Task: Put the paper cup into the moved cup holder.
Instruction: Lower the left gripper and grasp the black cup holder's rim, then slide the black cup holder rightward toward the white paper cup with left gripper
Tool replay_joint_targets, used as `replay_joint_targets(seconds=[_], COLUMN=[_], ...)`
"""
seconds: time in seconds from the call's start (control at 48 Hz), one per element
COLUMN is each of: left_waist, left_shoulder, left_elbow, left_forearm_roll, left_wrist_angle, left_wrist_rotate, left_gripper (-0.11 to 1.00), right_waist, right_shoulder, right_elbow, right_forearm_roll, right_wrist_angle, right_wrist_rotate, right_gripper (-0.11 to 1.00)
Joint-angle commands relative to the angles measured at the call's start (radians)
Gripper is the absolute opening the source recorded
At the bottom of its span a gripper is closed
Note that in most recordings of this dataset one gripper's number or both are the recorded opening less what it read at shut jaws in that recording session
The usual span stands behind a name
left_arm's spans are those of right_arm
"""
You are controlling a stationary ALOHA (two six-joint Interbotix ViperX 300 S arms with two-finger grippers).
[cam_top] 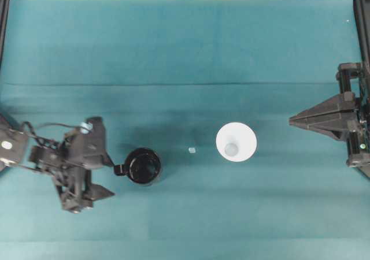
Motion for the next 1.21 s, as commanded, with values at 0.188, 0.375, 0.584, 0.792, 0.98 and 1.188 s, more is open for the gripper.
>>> replay_joint_targets(seconds=[0.188,0.375,0.584,0.792,0.98,1.188], left_waist=[-0.003,0.002,0.037,0.060,0.061,0.072], left_shoulder=[0.031,0.021,0.014,-0.025,-0.034,-0.029], left_elbow=[-0.002,0.002,-0.020,-0.021,-0.023,-0.029], left_forearm_roll=[0.003,0.002,0.002,0.003,0.003,0.003], left_wrist_angle=[-0.006,-0.006,-0.008,-0.005,-0.003,-0.003], left_wrist_rotate=[0.000,0.002,0.006,0.012,0.012,0.012], left_gripper=[0.91,0.91,0.91,0.91,0.91,0.89], right_waist=[-0.002,-0.002,-0.002,-0.002,-0.002,-0.002], right_shoulder=[0.009,0.009,0.009,0.009,0.012,0.023], right_elbow=[-0.023,-0.023,-0.023,-0.023,-0.023,-0.021], right_forearm_roll=[0.003,0.003,0.003,0.003,0.003,0.003], right_wrist_angle=[-0.006,0.002,0.003,0.005,0.005,0.003], right_wrist_rotate=[0.011,0.011,0.011,0.011,0.011,0.011], right_gripper=[-0.04,-0.04,-0.04,-0.04,-0.04,-0.04])
